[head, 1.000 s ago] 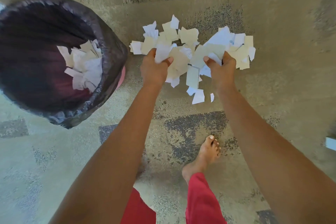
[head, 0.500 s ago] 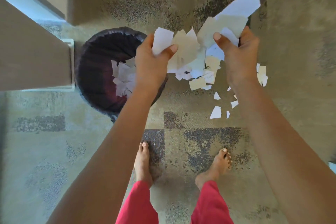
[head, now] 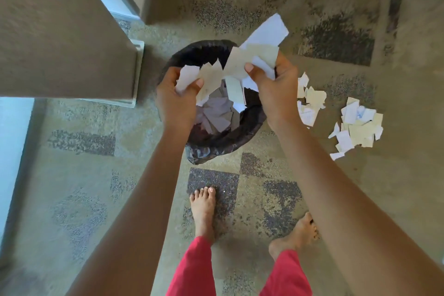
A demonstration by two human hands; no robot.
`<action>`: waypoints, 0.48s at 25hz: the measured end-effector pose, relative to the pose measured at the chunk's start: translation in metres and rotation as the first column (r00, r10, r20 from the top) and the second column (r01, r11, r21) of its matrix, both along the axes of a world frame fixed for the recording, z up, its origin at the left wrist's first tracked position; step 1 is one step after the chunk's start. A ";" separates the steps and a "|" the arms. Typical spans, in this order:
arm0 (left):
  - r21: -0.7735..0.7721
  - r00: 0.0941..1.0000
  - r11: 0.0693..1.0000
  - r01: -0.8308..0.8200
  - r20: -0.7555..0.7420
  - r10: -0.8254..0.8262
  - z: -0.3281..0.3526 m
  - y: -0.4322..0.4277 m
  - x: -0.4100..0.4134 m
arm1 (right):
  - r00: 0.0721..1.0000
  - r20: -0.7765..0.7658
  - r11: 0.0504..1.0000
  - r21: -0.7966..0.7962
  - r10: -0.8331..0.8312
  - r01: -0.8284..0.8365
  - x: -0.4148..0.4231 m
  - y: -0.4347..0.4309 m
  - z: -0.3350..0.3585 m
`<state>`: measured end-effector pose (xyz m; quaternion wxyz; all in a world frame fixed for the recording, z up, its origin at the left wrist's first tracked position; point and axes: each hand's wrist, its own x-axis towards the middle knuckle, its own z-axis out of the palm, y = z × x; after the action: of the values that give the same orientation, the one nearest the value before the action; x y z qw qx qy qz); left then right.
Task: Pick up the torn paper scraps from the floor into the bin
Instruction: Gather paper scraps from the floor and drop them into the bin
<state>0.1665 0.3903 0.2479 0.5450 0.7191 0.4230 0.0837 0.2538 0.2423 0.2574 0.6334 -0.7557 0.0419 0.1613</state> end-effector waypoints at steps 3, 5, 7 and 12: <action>0.056 0.996 0.998 0.001 -0.085 0.004 -0.022 -0.001 -0.007 | 0.998 -0.035 0.994 -0.099 0.047 -0.050 -0.015 0.013 -0.030; 0.074 0.991 0.997 0.017 -0.135 -0.007 -0.034 -0.002 -0.009 | 0.997 -0.037 0.979 -0.191 0.066 -0.072 -0.022 0.018 -0.048; 0.100 0.982 0.994 0.037 -0.188 -0.017 -0.043 -0.004 -0.009 | 0.997 -0.022 0.961 -0.266 0.077 -0.080 -0.027 0.023 -0.062; 0.106 0.960 0.988 0.110 -0.270 -0.078 -0.059 -0.008 -0.007 | 0.993 -0.016 0.890 -0.441 0.119 -0.114 -0.033 0.028 -0.083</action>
<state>0.1598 0.3823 0.1892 0.4429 0.7745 0.4515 -0.0140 0.2208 0.2704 0.1747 0.4354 -0.8814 0.0283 0.1812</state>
